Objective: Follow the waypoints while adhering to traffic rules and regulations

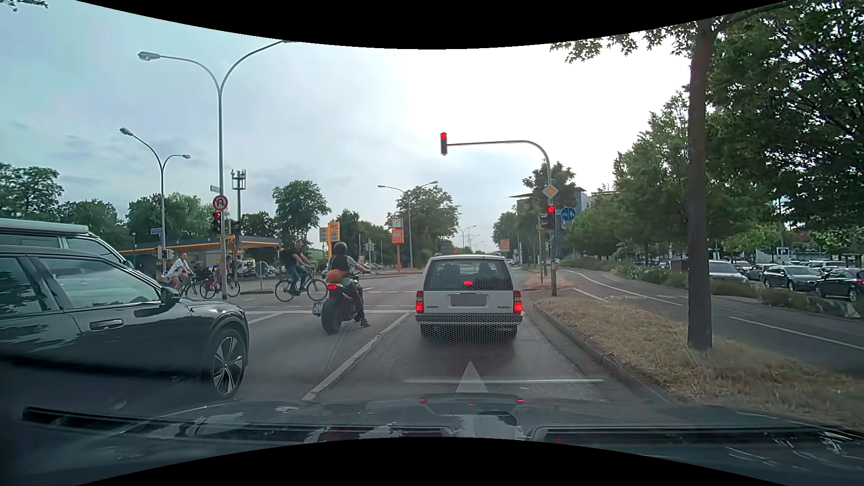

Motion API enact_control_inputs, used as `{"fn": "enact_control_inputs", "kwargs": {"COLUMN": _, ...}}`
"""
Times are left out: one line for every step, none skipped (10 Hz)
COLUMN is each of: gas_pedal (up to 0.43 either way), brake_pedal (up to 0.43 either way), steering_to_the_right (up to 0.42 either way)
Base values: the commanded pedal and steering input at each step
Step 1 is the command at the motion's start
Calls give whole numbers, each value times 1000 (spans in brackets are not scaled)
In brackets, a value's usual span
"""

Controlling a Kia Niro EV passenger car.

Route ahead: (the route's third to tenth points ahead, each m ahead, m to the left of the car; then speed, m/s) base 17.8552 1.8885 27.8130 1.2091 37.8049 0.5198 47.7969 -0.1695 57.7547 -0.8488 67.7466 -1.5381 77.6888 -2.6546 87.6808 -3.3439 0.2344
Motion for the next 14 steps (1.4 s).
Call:
{"fn": "enact_control_inputs", "kwargs": {"gas_pedal": 0, "brake_pedal": 0, "steering_to_the_right": 11}}
{"fn": "enact_control_inputs", "kwargs": {"gas_pedal": 0, "brake_pedal": 0, "steering_to_the_right": 11}}
{"fn": "enact_control_inputs", "kwargs": {"gas_pedal": 0, "brake_pedal": 0, "steering_to_the_right": 11}}
{"fn": "enact_control_inputs", "kwargs": {"gas_pedal": 0, "brake_pedal": 0, "steering_to_the_right": 11}}
{"fn": "enact_control_inputs", "kwargs": {"gas_pedal": 0, "brake_pedal": 0, "steering_to_the_right": 11}}
{"fn": "enact_control_inputs", "kwargs": {"gas_pedal": 0, "brake_pedal": 0, "steering_to_the_right": 11}}
{"fn": "enact_control_inputs", "kwargs": {"gas_pedal": 0, "brake_pedal": 0, "steering_to_the_right": 11}}
{"fn": "enact_control_inputs", "kwargs": {"gas_pedal": 0, "brake_pedal": 0, "steering_to_the_right": 11}}
{"fn": "enact_control_inputs", "kwargs": {"gas_pedal": 0, "brake_pedal": 0, "steering_to_the_right": 11}}
{"fn": "enact_control_inputs", "kwargs": {"gas_pedal": 0, "brake_pedal": 0, "steering_to_the_right": 11}}
{"fn": "enact_control_inputs", "kwargs": {"gas_pedal": 0, "brake_pedal": 0, "steering_to_the_right": 11}}
{"fn": "enact_control_inputs", "kwargs": {"gas_pedal": 0, "brake_pedal": 0, "steering_to_the_right": 11}}
{"fn": "enact_control_inputs", "kwargs": {"gas_pedal": 0, "brake_pedal": 0, "steering_to_the_right": 11}}
{"fn": "enact_control_inputs", "kwargs": {"gas_pedal": 0, "brake_pedal": 0, "steering_to_the_right": 11}}
